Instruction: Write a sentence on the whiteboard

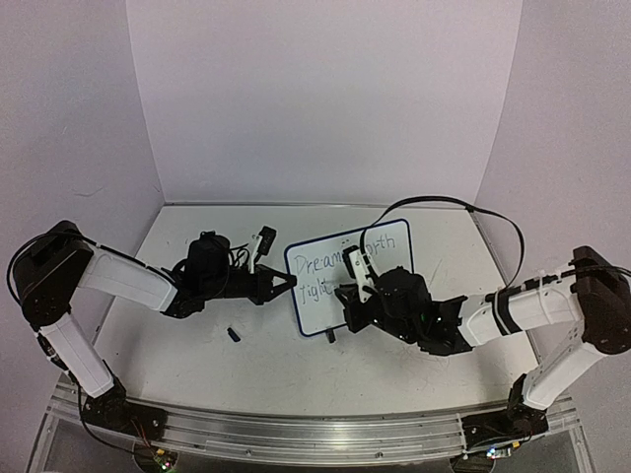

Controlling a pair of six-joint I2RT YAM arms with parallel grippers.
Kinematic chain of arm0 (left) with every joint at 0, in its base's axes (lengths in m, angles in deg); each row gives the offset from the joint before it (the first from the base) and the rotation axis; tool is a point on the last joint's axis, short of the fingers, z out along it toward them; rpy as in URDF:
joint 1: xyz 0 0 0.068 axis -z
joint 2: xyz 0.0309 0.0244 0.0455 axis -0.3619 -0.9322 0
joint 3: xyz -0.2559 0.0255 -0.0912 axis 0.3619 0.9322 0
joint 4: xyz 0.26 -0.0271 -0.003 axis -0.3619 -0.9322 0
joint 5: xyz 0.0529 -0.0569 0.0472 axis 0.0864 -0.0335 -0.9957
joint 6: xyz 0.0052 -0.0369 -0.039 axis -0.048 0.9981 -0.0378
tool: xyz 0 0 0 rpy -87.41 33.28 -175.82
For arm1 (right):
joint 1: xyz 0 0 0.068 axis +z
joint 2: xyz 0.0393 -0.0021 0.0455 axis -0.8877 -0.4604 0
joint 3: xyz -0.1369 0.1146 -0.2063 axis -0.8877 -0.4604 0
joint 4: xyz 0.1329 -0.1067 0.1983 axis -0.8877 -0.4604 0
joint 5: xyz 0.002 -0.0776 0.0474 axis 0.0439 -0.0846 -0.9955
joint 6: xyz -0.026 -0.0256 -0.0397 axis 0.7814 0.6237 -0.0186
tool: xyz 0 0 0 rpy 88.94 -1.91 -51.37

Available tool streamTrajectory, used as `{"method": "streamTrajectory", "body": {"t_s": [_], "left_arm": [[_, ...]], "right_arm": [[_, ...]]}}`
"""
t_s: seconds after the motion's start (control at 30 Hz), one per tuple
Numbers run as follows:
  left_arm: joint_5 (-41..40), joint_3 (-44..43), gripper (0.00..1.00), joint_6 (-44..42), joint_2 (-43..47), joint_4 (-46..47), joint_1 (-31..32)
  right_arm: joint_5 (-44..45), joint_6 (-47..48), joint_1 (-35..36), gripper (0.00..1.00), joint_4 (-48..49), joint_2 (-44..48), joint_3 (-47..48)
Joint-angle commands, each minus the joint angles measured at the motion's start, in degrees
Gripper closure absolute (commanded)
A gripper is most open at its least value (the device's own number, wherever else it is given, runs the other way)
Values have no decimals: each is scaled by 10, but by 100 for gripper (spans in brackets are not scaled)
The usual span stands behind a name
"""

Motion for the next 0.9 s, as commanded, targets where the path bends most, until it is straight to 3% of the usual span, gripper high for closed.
{"method": "streamTrajectory", "body": {"t_s": [0.0,0.37,0.53,0.87], "left_arm": [[-20,5,100,-20,22,-5,-2],[-21,5,100,-20,24,-6,-2],[-21,4,100,-20,22,-6,-2],[-21,6,100,-18,25,-6,-2]], "right_arm": [[30,2,-1,100,3,-9,24],[84,-12,-1,100,-32,30,3],[34,-7,-3,100,-2,69,-24],[28,-2,-12,100,9,25,4]]}}
